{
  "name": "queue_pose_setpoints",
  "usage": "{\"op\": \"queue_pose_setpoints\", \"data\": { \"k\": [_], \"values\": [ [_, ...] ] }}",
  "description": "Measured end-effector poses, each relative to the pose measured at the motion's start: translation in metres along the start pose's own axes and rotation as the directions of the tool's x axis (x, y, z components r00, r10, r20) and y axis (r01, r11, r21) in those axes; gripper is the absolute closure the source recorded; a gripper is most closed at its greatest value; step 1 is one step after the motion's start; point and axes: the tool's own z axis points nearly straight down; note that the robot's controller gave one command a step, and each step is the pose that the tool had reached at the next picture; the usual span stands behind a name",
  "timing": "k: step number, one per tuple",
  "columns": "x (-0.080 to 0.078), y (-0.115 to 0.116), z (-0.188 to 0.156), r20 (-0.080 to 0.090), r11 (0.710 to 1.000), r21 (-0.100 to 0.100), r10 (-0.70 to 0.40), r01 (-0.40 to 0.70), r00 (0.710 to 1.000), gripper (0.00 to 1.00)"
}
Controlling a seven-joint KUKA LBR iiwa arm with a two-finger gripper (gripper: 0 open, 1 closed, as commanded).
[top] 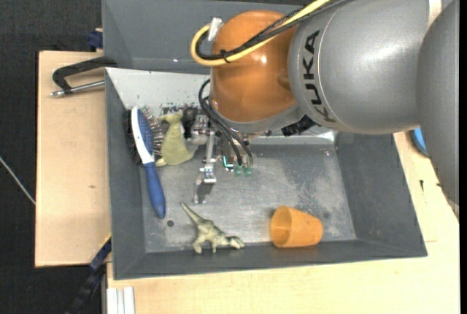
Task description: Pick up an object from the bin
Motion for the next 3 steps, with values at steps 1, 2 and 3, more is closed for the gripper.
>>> {"op": "queue_pose_setpoints", "data": {
  "k": [1, 2, 3],
  "values": [
    [-0.071, 0.048, 0.059, 0.013, 0.999, -0.004, 0.041, -0.041, 0.999, 0.00],
    [-0.069, 0.009, 0.076, 0.007, 0.988, 0.002, -0.156, 0.156, 0.988, 0.00],
    [-0.067, 0.006, 0.080, 0.008, 0.988, 0.000, -0.152, 0.152, 0.988, 0.00]
  ]
}}
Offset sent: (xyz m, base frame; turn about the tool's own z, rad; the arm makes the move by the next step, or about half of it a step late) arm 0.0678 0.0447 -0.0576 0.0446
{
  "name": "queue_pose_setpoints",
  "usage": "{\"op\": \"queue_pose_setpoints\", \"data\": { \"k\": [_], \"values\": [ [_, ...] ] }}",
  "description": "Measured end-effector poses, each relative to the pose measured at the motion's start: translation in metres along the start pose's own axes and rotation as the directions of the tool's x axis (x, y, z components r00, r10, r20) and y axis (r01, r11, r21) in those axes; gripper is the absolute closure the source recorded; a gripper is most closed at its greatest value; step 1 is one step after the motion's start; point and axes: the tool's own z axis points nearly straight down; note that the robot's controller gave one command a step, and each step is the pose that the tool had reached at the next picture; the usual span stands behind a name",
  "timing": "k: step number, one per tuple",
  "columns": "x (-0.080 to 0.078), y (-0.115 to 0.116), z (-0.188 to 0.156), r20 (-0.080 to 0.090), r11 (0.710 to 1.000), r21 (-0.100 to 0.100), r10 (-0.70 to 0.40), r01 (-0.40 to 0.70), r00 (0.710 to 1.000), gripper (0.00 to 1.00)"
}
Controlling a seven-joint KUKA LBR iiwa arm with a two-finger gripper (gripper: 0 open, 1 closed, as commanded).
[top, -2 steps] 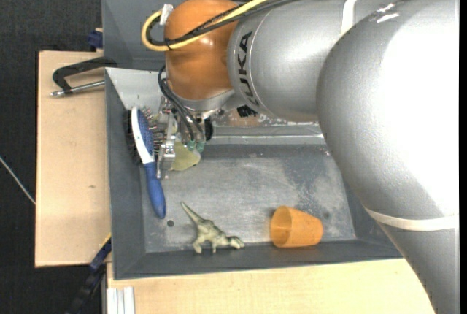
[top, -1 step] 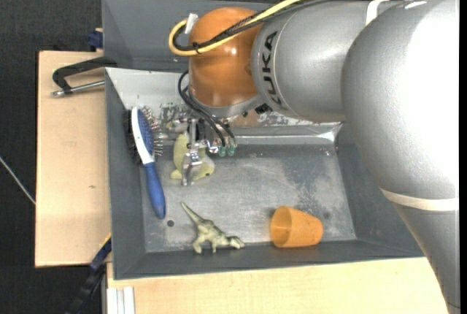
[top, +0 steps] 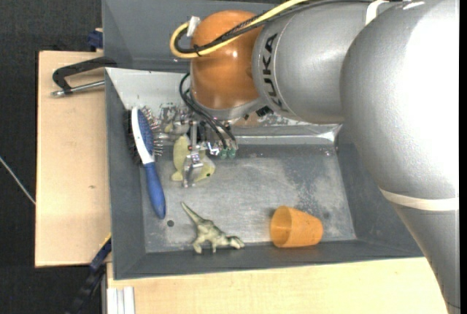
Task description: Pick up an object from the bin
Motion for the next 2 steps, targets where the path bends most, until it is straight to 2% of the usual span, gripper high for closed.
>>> {"op": "queue_pose_setpoints", "data": {
  "k": [1, 2],
  "values": [
    [-0.0011, -0.0117, 0.0439, 0.006, 0.999, -0.003, 0.049, -0.049, 0.999, 0.00],
    [-0.0029, -0.0097, 0.0412, 0.004, 0.999, -0.002, 0.048, -0.048, 0.999, 0.00]
  ]
}}
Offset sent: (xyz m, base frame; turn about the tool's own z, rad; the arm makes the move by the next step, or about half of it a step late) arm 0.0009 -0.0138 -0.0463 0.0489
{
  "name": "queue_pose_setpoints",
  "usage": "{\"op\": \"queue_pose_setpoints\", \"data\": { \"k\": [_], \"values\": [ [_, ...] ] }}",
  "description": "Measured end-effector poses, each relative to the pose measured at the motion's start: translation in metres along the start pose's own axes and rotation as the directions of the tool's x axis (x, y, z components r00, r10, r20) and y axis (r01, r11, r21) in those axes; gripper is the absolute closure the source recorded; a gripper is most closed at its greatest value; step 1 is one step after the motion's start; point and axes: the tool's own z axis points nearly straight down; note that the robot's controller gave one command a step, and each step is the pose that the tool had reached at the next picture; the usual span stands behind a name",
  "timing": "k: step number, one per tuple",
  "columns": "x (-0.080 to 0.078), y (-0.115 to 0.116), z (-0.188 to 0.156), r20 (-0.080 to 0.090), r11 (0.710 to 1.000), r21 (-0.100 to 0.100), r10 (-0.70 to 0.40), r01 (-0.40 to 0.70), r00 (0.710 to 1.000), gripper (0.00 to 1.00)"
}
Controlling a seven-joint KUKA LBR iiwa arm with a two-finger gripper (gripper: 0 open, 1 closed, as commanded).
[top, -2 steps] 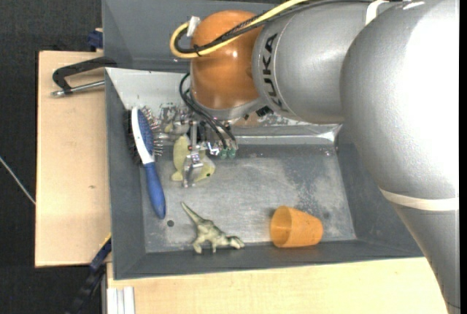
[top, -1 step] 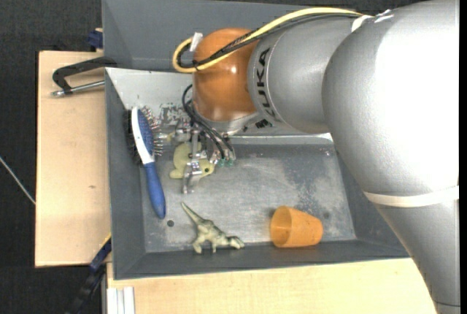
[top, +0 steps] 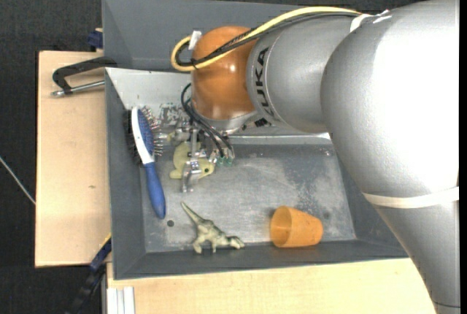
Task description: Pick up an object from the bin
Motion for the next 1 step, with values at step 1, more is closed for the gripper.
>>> {"op": "queue_pose_setpoints", "data": {
  "k": [1],
  "values": [
    [-0.0033, 0.0002, -0.0030, 0.012, 1.000, -0.002, 0.001, -0.001, 1.000, 1.00]
  ]
}}
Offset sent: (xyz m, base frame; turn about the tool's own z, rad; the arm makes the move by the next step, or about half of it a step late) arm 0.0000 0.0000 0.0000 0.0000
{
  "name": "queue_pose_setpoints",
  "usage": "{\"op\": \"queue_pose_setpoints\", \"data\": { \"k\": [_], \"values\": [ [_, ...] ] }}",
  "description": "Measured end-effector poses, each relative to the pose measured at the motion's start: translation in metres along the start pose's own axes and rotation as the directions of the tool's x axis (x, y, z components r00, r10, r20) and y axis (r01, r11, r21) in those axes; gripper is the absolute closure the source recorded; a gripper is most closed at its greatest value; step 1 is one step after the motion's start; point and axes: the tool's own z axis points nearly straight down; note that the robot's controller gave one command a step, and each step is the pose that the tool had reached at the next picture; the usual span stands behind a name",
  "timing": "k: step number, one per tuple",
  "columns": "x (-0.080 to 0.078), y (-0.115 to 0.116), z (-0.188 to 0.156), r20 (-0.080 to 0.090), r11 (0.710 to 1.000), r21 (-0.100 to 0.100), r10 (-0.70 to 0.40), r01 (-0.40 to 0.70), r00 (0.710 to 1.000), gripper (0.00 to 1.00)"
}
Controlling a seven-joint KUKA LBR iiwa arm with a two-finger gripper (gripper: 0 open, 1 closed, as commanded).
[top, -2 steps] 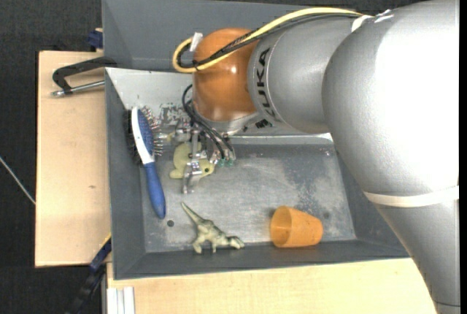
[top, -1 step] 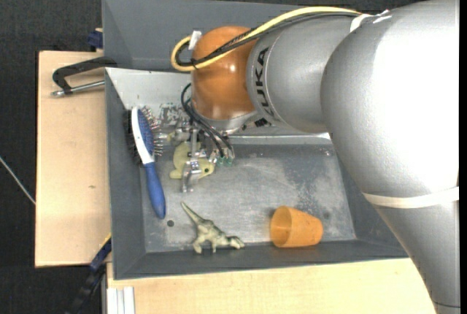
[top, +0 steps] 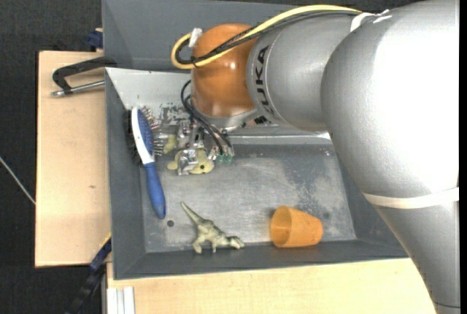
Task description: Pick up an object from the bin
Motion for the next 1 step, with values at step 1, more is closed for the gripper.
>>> {"op": "queue_pose_setpoints", "data": {
  "k": [1],
  "values": [
    [-0.0044, 0.0018, -0.0619, -0.005, 1.000, 0.002, 0.000, 0.000, 1.000, 1.00]
  ]
}}
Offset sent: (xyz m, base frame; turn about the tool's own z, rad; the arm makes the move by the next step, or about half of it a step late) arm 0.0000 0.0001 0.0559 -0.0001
